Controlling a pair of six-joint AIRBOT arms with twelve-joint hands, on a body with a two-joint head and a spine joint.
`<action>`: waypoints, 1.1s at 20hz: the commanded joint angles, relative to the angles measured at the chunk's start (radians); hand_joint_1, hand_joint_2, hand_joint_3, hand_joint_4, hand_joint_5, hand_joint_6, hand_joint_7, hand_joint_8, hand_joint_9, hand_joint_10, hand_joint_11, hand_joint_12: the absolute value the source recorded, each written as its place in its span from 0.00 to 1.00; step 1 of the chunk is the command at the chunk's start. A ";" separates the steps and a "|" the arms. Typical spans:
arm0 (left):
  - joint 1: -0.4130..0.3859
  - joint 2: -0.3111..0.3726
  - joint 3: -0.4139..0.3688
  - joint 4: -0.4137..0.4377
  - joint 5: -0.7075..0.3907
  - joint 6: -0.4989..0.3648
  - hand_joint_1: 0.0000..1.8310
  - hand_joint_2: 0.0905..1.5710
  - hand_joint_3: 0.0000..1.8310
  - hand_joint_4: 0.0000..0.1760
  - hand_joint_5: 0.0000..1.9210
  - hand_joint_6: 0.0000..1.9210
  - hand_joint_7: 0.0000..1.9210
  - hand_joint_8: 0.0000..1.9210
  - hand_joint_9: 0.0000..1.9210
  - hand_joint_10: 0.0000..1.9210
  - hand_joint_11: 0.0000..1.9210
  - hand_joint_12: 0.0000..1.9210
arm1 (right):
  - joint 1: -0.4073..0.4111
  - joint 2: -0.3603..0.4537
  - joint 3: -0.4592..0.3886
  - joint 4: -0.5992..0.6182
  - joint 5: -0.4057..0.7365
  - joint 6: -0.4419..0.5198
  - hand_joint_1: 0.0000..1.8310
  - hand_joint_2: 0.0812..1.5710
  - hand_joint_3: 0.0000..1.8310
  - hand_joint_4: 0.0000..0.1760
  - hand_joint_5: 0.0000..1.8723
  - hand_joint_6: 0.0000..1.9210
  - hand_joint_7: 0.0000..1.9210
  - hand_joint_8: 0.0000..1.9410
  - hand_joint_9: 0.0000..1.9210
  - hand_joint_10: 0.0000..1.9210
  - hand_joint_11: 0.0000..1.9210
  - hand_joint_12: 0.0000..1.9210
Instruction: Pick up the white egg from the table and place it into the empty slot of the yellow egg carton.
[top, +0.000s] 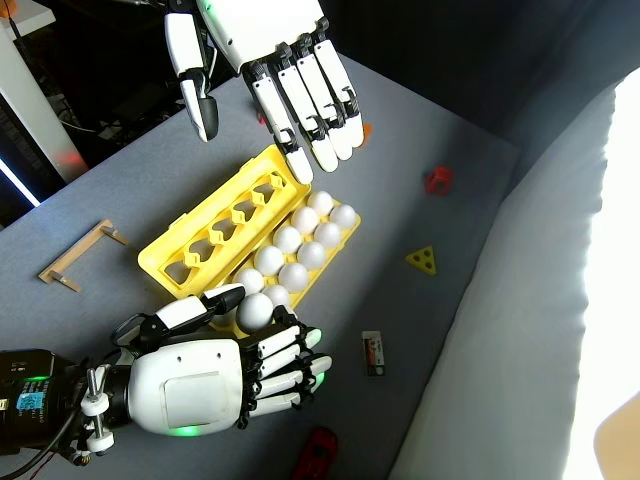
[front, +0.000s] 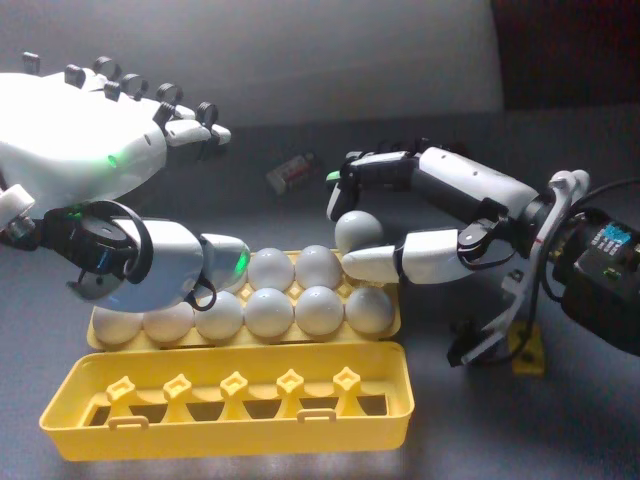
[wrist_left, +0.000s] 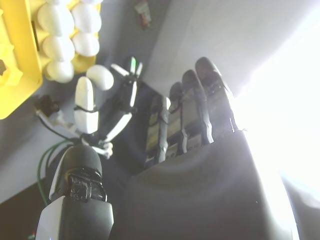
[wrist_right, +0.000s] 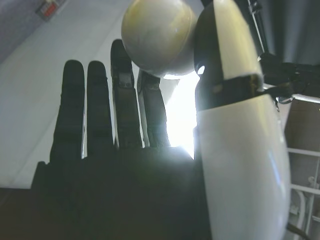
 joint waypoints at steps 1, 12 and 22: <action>-0.010 0.001 -0.002 0.068 -0.024 0.000 0.03 0.81 0.00 0.14 0.06 0.00 0.06 0.00 0.07 0.00 0.00 0.27 | 0.009 -0.005 -0.002 0.004 0.125 0.007 0.60 0.73 0.00 0.00 0.46 0.62 0.26 0.00 0.10 0.06 0.00 0.29; -0.012 0.001 -0.001 0.066 -0.022 0.000 0.03 0.81 0.00 0.14 0.06 0.00 0.06 0.00 0.07 0.00 0.00 0.27 | 0.003 -0.033 0.028 0.004 0.136 -0.009 0.60 0.73 0.00 0.00 0.46 0.62 0.26 0.00 0.10 0.06 0.00 0.31; -0.013 0.001 -0.001 0.065 -0.020 0.000 0.02 0.82 0.00 0.14 0.06 0.00 0.06 0.00 0.07 0.00 0.00 0.27 | -0.007 -0.040 0.035 -0.001 0.136 -0.028 0.56 0.75 0.00 0.00 0.44 0.65 0.25 0.00 0.10 0.07 0.00 0.36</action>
